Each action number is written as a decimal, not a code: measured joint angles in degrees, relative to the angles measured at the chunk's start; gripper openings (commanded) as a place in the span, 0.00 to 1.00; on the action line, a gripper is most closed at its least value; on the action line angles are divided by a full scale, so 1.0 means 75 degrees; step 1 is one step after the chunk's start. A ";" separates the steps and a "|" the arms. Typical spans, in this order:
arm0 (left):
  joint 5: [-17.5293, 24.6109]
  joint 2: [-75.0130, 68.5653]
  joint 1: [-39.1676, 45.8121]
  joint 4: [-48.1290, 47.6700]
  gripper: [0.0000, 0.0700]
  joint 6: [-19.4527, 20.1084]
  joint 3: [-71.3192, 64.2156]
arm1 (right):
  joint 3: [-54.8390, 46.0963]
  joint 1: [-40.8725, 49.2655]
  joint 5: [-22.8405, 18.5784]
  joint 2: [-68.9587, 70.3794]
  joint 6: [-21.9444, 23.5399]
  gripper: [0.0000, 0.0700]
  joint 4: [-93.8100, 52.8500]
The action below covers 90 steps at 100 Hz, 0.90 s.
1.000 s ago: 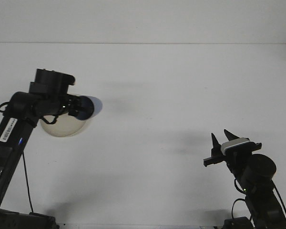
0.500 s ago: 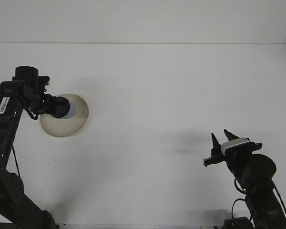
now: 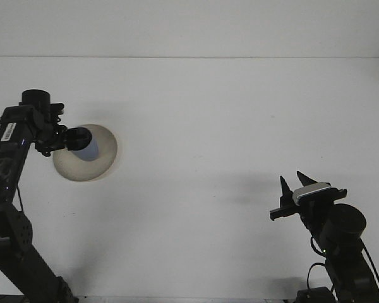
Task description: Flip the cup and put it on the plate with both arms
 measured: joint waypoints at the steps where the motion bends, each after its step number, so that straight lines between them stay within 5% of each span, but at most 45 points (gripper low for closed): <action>1: 0.0000 0.0000 0.0009 -0.0003 0.67 -0.0003 0.0015 | 0.0000 0.0000 0.0000 0.0000 0.0003 0.43 0.0000; 21: 0.0119 -0.0291 0.0239 -0.0140 0.67 -0.0058 0.0755 | 0.0000 0.0000 0.0003 0.0000 0.0003 0.43 0.0000; 50: 0.1250 -0.3037 0.0332 0.0105 0.63 -0.0449 0.1061 | 0.0000 -0.0239 0.0175 0.0000 0.0227 0.43 0.0006; 65: 0.1250 -0.4077 0.0187 -0.0117 0.34 -0.0510 0.0866 | 0.0000 -0.0702 0.0201 -0.0201 0.0481 0.41 0.0015; 78: 0.1259 -0.5284 -0.0157 0.0396 0.00 -0.0370 -0.0466 | -0.0003 -0.1058 0.0204 -0.0664 0.0612 0.26 -0.0009; 87: 0.1279 -0.6438 -0.0213 0.1434 0.02 -0.0184 -0.1874 | -0.0087 -0.1276 0.0204 -0.1005 0.0688 0.00 0.0102; 90: 0.1276 -0.6863 -0.0213 0.1900 0.02 -0.0160 -0.2416 | -0.0160 -0.1341 0.0204 -0.1102 0.0708 0.00 0.0201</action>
